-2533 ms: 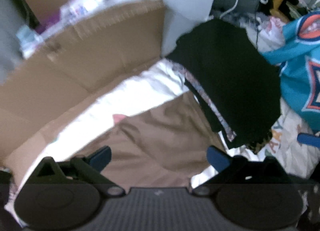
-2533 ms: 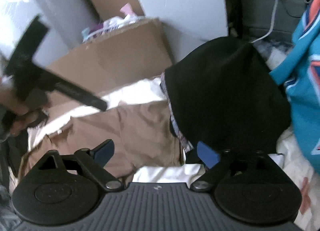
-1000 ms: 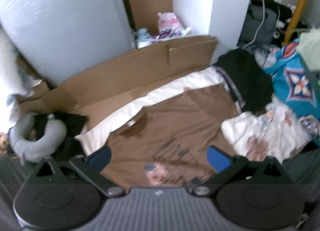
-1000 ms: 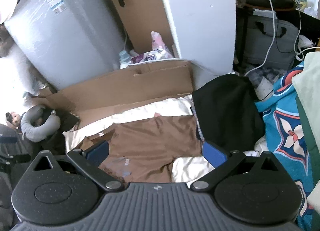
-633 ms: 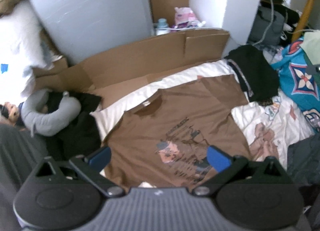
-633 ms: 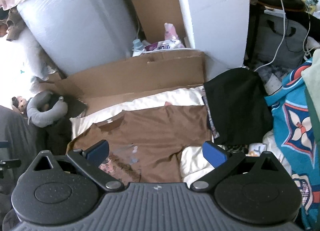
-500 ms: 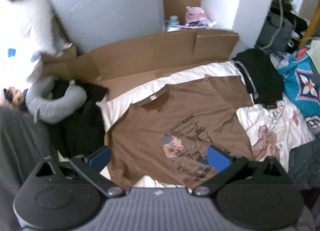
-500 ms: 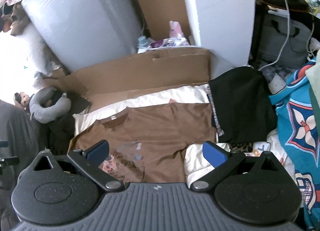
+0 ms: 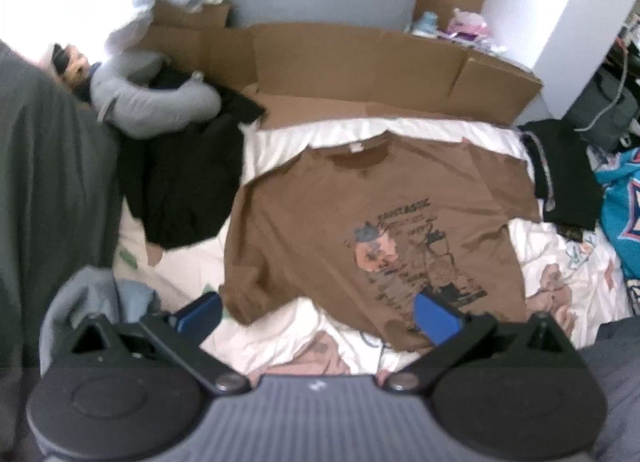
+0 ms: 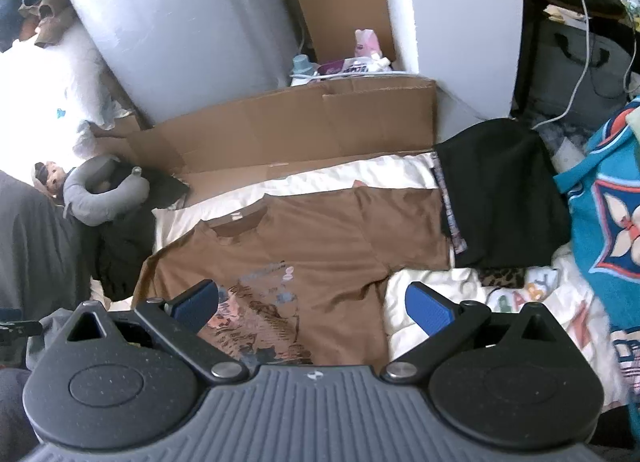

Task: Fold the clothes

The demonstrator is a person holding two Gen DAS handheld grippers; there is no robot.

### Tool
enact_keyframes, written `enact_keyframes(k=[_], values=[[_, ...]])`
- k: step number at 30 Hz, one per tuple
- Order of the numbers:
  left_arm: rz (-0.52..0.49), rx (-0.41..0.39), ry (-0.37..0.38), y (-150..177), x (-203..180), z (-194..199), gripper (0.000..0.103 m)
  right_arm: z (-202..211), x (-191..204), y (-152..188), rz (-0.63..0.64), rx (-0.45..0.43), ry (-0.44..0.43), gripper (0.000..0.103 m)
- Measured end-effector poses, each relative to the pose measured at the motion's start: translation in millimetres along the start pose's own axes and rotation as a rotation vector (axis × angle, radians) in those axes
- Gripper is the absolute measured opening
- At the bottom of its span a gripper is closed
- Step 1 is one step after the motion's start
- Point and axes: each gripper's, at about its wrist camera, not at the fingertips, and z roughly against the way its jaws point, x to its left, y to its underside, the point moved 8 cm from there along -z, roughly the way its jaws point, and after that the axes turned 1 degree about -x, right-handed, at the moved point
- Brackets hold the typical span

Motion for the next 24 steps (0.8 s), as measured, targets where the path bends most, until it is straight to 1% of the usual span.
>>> enact_keyframes(k=[2,8,13,18,24], values=[[0.015,0.011,0.005,9,4,-6,0.103,-5,3,8,-0.018,-0.006,-0.021,0.103],[0.045,0.051,0.013,30,11,-27,0.103,-23,9,31,-0.001,-0.017,-0.022,0.102],[0.085,0.051,0.002,42,15,-40,0.103,-38,8,49,-0.025,0.002,-0.028,0.102],[0.097,0.048,-0.012,50,18,-56,0.103,-62,12,72,-0.05,0.029,-0.045,0.1],[0.183,0.061,-0.022,68,36,-83,0.1,-91,12,104,-0.032,0.084,-0.048,0.098]])
